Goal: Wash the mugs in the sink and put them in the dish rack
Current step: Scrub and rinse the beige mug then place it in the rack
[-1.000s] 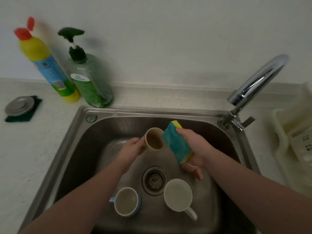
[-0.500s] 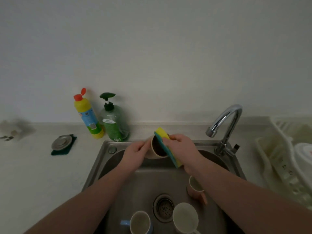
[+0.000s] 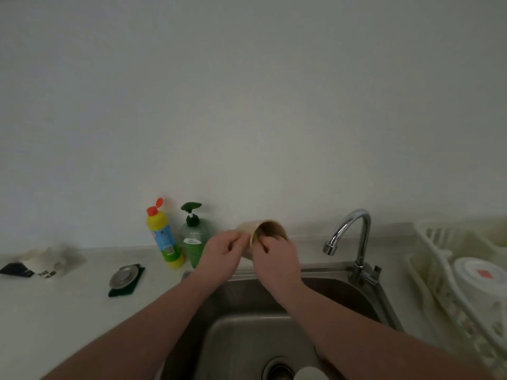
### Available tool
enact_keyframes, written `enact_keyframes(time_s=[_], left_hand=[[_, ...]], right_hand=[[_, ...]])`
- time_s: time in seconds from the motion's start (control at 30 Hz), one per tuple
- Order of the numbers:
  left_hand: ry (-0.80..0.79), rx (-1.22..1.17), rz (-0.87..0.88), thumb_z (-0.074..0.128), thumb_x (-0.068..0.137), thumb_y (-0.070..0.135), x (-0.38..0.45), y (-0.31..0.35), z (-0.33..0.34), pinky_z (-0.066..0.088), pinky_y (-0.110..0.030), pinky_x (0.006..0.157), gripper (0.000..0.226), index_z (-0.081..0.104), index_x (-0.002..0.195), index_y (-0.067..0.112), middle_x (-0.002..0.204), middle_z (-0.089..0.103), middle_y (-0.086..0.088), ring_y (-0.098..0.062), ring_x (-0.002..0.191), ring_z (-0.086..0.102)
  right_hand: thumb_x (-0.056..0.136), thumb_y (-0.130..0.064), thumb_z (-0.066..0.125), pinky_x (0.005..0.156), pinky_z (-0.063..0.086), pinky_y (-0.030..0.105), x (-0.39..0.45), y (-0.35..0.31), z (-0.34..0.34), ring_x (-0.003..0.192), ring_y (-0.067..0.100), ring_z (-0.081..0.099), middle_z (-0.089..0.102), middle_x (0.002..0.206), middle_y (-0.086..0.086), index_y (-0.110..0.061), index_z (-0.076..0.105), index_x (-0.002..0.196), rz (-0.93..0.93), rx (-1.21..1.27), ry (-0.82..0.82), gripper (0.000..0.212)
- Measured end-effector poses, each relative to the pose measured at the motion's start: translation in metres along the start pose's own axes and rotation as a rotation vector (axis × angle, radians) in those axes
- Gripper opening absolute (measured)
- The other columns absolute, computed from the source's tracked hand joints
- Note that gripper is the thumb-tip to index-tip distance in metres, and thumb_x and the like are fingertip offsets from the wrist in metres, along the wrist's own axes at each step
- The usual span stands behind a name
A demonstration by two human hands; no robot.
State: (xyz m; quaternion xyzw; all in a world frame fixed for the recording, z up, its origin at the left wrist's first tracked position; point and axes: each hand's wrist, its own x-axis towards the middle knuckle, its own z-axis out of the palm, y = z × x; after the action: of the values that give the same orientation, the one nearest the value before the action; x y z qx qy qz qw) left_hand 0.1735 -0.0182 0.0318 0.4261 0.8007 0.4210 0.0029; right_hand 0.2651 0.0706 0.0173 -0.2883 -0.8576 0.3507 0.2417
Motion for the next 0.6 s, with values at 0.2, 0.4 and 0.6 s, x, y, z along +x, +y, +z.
enact_keyframes(time_s=[0.2,0.4,0.6], left_hand=[[0.049,0.127,0.11,0.056,0.096,0.02,0.006,0.011,-0.018,0.033,-0.023,0.059,0.04,0.05,0.058,0.011,0.057,0.041,0.005,-0.007,0.058,0.041],[0.008,0.199,0.117,0.056,0.096,0.018,0.01,0.013,-0.016,0.028,-0.021,0.057,0.048,0.031,0.055,0.023,0.056,0.035,0.006,-0.005,0.058,0.035],[-0.036,0.2,0.16,0.046,0.09,0.039,0.012,0.011,-0.007,0.031,-0.017,0.06,0.048,0.049,0.061,0.001,0.058,0.04,0.001,-0.005,0.057,0.034]], right_hand=[[0.086,-0.021,0.05,0.104,0.024,0.025,-0.011,-0.013,-0.035,0.093,-0.001,0.035,0.051,0.11,-0.008,-0.019,0.05,0.121,-0.371,0.061,-0.235,0.035],[0.083,-0.015,0.054,0.113,0.029,0.033,0.006,0.013,-0.04,0.131,0.02,0.035,0.043,0.141,0.004,-0.014,0.035,0.141,-0.514,-0.321,-0.391,0.062],[0.085,-0.002,0.052,0.087,0.051,0.029,0.004,0.009,-0.04,0.102,0.02,0.055,0.056,0.114,0.004,-0.011,0.053,0.124,-0.211,0.005,-0.405,0.04]])
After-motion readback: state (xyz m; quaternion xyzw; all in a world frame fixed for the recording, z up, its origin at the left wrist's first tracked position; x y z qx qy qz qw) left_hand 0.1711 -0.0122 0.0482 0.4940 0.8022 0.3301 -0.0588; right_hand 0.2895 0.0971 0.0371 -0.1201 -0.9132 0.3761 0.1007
